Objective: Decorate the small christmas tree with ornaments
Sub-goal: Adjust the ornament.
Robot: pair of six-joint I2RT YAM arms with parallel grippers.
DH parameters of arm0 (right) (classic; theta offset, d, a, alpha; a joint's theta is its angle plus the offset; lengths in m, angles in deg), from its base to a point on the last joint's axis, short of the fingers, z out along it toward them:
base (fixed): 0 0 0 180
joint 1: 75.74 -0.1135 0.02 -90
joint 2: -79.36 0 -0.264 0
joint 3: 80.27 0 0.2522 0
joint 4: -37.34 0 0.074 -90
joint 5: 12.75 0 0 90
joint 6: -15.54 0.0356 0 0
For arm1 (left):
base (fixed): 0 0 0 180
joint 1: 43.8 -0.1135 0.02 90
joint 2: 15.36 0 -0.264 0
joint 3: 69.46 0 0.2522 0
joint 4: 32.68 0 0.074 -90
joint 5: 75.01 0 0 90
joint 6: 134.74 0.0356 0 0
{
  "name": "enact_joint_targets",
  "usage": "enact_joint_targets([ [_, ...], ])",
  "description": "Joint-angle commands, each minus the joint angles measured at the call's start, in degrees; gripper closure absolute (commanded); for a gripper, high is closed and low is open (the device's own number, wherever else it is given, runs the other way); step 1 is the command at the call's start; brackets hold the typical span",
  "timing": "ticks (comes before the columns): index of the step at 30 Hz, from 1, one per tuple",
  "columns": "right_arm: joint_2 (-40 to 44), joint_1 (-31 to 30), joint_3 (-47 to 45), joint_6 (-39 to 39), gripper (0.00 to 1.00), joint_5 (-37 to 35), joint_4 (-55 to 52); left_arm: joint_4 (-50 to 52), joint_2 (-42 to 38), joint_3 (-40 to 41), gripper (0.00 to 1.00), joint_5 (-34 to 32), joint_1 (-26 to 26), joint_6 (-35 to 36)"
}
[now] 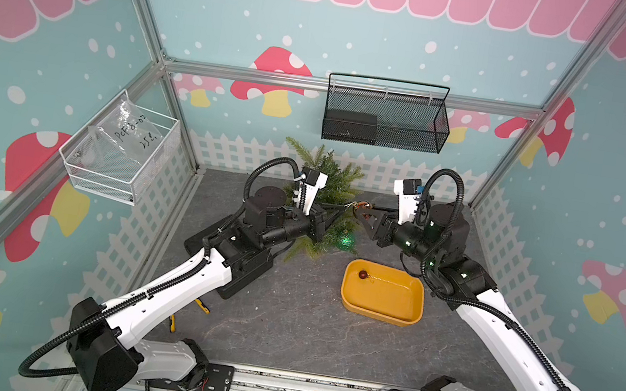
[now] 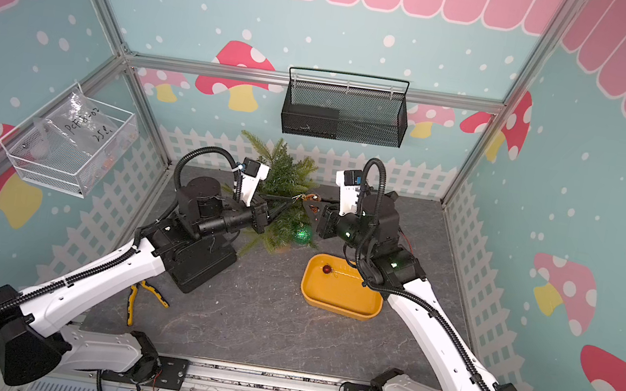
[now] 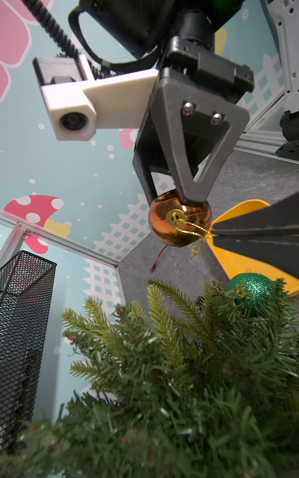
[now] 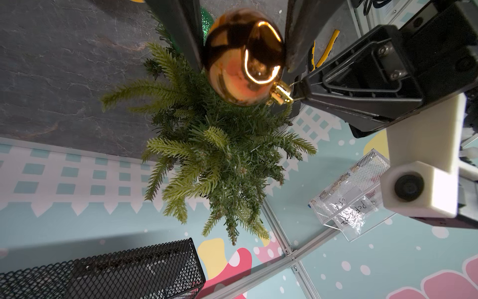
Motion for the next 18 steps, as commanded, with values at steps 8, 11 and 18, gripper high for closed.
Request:
enact_joint_targets([
  [8,-0.86,0.47,1.29,-0.74,0.62,-3.12,2.03,3.41,4.07,-6.22,1.0,0.51,-0.41,1.4],
  [11,-1.05,1.08,1.03,-0.84,0.62,-3.67,2.11,3.73,5.65,-7.39,1.0,0.63,-0.35,1.07],
  [18,-1.77,2.88,0.41,-1.01,0.62,-4.27,2.11,4.46,8.38,-9.62,1.0,-0.68,-0.08,0.79],
])
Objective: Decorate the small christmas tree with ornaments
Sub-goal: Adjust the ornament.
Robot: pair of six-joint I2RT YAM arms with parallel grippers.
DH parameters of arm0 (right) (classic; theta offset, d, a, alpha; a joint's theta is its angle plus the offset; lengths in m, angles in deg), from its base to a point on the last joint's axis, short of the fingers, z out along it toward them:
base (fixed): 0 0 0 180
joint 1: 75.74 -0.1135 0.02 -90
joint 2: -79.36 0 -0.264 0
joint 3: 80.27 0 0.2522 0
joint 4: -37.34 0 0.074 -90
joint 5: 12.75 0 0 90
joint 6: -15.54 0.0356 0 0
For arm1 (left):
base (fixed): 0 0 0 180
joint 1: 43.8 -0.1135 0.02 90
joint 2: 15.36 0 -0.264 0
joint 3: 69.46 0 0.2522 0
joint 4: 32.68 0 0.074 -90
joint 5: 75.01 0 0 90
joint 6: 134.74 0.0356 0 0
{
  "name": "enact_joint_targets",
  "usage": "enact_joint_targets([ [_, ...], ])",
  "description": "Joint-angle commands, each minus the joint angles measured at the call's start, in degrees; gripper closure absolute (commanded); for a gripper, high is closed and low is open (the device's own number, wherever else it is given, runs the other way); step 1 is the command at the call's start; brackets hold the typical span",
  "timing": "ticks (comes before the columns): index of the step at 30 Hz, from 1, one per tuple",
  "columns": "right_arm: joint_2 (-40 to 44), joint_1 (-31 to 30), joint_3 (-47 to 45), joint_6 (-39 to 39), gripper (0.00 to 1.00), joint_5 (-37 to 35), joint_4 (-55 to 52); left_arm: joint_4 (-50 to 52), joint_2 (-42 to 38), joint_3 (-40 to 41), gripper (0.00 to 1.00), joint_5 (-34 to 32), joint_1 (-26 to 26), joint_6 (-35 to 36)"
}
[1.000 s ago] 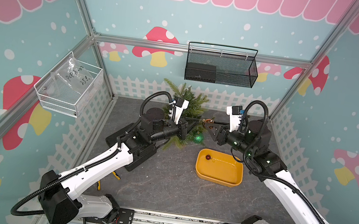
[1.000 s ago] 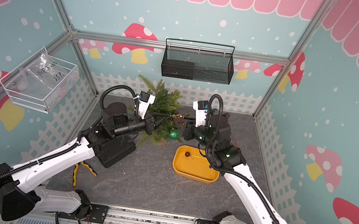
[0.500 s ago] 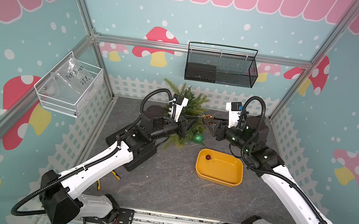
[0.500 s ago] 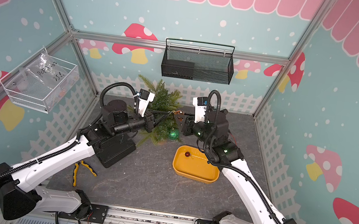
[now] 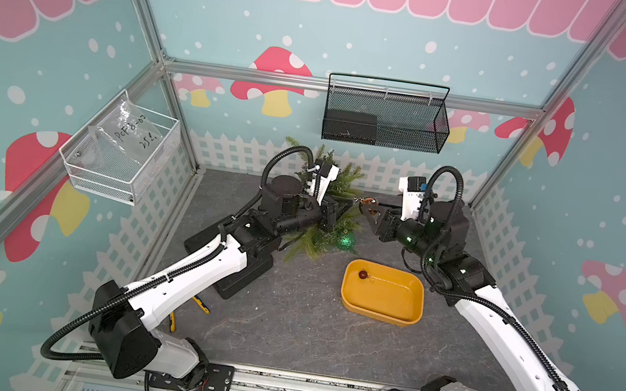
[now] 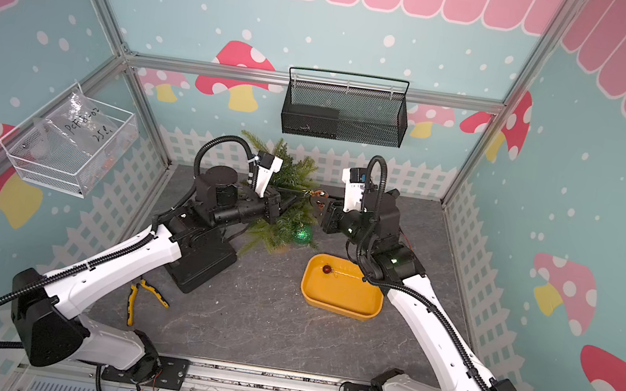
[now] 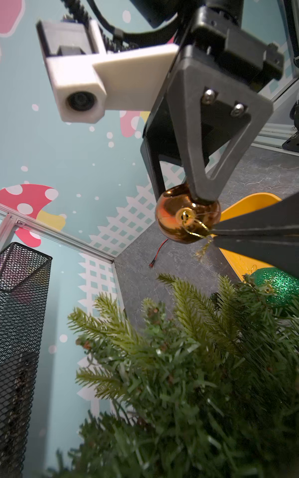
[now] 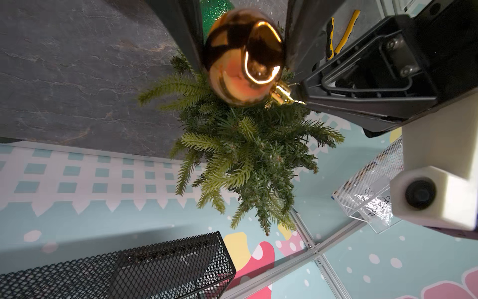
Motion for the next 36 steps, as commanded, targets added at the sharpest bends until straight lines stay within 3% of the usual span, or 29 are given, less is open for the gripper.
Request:
enact_joint_targets([
  [1,-0.75,0.86,0.32,-0.82,0.63,-0.92,2.11,1.5,0.74,-2.27,1.0,-0.77,0.04,0.31],
  [26,-5.69,2.81,1.29,-0.2,0.63,0.09,5.1,3.41,4.51,-5.71,1.0,-4.34,0.11,0.57],
  [36,-4.59,2.8,-0.78,-0.37,0.61,0.82,6.67,4.63,4.12,-6.88,1.0,-2.37,0.29,-0.33],
])
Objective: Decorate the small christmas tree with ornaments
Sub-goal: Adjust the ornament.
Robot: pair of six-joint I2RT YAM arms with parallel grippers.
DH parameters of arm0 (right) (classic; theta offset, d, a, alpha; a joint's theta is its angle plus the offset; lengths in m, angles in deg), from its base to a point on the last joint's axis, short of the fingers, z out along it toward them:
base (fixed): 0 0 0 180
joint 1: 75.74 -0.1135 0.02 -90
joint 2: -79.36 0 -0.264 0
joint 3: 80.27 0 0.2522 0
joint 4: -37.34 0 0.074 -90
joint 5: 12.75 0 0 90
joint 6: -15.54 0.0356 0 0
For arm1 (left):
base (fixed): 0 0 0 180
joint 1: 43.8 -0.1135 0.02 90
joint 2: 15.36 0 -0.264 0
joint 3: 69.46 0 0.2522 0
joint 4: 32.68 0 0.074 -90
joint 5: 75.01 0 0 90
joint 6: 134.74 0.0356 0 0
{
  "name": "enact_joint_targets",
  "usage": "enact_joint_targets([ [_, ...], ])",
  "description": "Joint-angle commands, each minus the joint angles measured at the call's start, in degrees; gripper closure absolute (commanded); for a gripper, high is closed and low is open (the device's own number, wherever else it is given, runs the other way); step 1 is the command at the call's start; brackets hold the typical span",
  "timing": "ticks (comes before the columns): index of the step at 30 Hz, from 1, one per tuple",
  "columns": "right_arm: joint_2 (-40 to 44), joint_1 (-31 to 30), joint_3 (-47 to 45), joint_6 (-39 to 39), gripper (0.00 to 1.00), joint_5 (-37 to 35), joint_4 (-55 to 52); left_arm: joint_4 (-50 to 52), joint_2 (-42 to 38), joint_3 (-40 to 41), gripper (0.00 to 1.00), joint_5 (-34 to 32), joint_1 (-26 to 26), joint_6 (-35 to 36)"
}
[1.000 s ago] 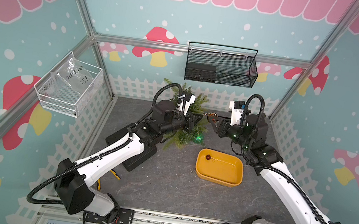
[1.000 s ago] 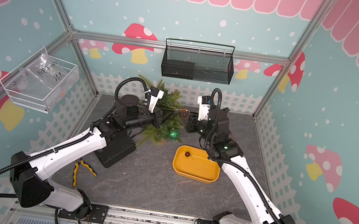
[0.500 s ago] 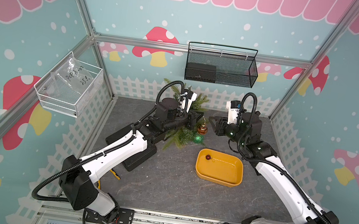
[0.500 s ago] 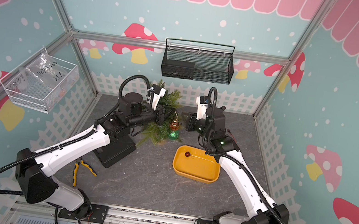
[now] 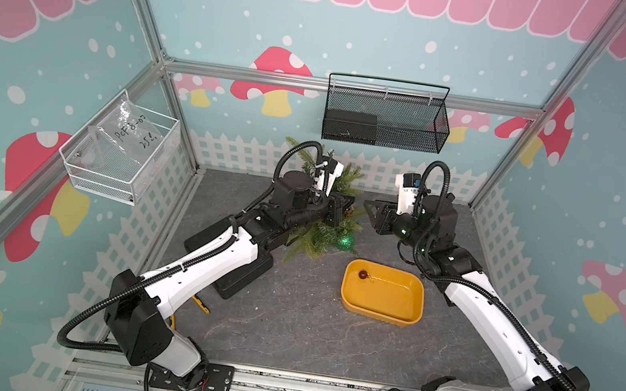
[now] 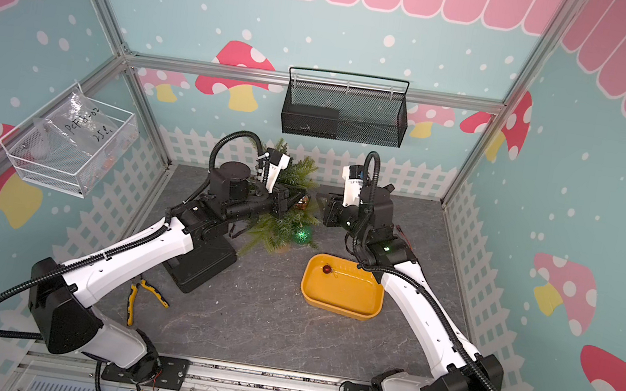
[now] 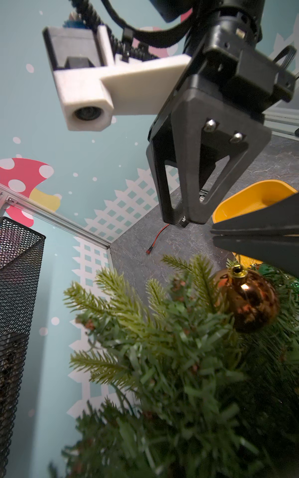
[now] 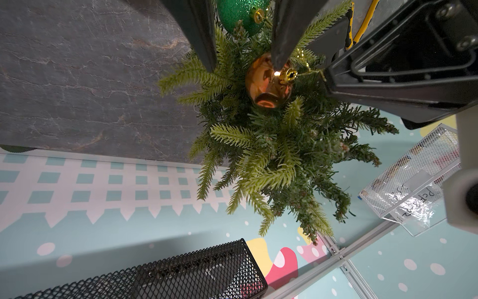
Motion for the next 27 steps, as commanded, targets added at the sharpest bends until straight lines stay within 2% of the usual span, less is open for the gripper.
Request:
enact_joint_targets([
  [1,1.49,0.31,-1.22,-0.54,0.61,0.49,3.35,2.28,-0.78,-2.58,1.0,1.03,0.39,-0.2],
  [7,5.22,0.06,-5.79,-2.84,0.47,-0.48,6.6,6.43,-2.63,-4.8,1.0,0.32,0.94,0.4],
  [12,8.61,-0.21,-13.43,-2.01,0.28,1.03,17.06,10.76,-3.36,-8.15,1.0,-0.68,1.6,0.96],
  [16,12.49,-1.29,-20.06,-2.9,0.16,-2.31,25.93,16.22,-3.11,-11.91,1.0,-1.93,2.91,1.99],
  [22,16.1,-4.19,-26.91,-3.15,0.08,-5.82,38.59,21.92,-2.94,-15.82,1.0,-3.45,4.04,2.29],
  [27,16.75,-5.97,-30.06,-3.0,0.06,-7.7,45.63,23.5,-3.4,-16.87,1.0,-3.86,4.46,2.21],
])
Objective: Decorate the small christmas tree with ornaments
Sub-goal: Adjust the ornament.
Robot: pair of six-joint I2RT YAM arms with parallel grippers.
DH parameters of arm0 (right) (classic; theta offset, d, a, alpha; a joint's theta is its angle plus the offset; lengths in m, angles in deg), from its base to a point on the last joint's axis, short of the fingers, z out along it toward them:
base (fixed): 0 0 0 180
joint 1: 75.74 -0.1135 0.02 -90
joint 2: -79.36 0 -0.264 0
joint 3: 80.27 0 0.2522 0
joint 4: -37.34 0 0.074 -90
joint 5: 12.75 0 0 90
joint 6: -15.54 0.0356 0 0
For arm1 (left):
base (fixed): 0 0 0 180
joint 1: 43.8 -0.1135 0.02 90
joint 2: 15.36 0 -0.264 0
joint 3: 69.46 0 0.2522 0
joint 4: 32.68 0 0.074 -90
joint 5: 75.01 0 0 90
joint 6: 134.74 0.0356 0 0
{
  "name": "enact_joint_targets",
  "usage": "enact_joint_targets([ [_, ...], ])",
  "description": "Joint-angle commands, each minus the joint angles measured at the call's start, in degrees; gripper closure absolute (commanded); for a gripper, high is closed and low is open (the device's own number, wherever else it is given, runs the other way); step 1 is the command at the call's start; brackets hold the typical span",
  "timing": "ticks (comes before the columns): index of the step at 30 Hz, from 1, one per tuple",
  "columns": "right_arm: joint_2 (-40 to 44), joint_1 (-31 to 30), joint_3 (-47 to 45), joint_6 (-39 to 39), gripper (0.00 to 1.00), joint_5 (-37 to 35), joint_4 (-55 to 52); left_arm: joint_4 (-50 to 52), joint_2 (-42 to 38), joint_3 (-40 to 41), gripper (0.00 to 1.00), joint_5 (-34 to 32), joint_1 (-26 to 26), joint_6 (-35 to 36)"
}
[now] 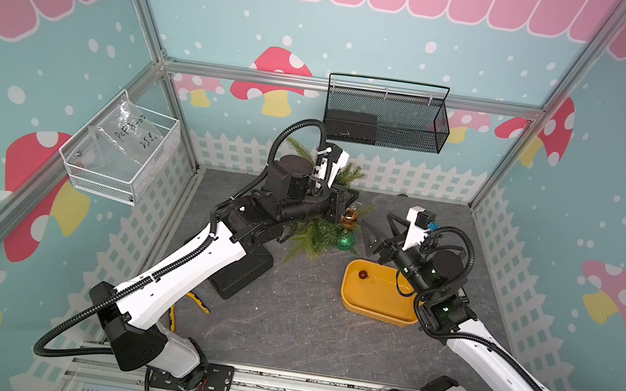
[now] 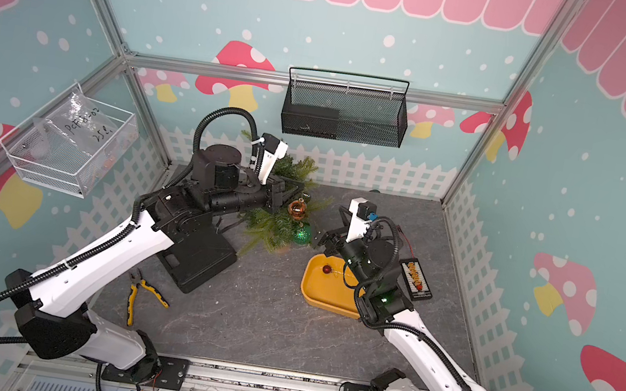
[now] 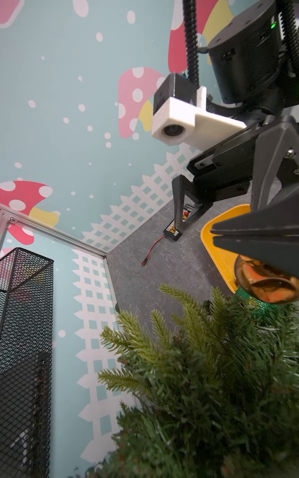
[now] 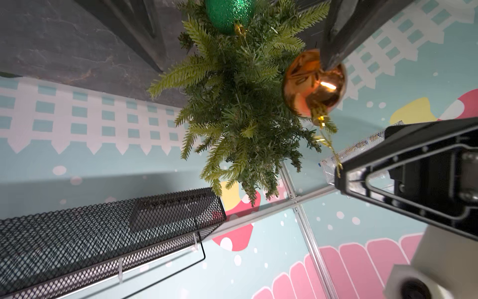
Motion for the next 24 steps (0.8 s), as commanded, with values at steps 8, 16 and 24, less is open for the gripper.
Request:
enact_joint_targets([
  [8,0.66,-2.65,-4.43,-0.5,0.01,-3.42,16.17,5.03,-1.39,-2.73,1.0,-0.88,0.93,1.09],
  [16,0.08,-2.7,-5.82,-1.41,0.01,-3.56,19.01,5.03,-1.81,-2.91,1.0,-0.7,1.18,0.86],
  [24,-0.51,-2.67,-8.35,-0.52,0.01,-0.62,24.34,5.19,-2.29,-3.02,1.0,-0.3,1.24,0.62],
])
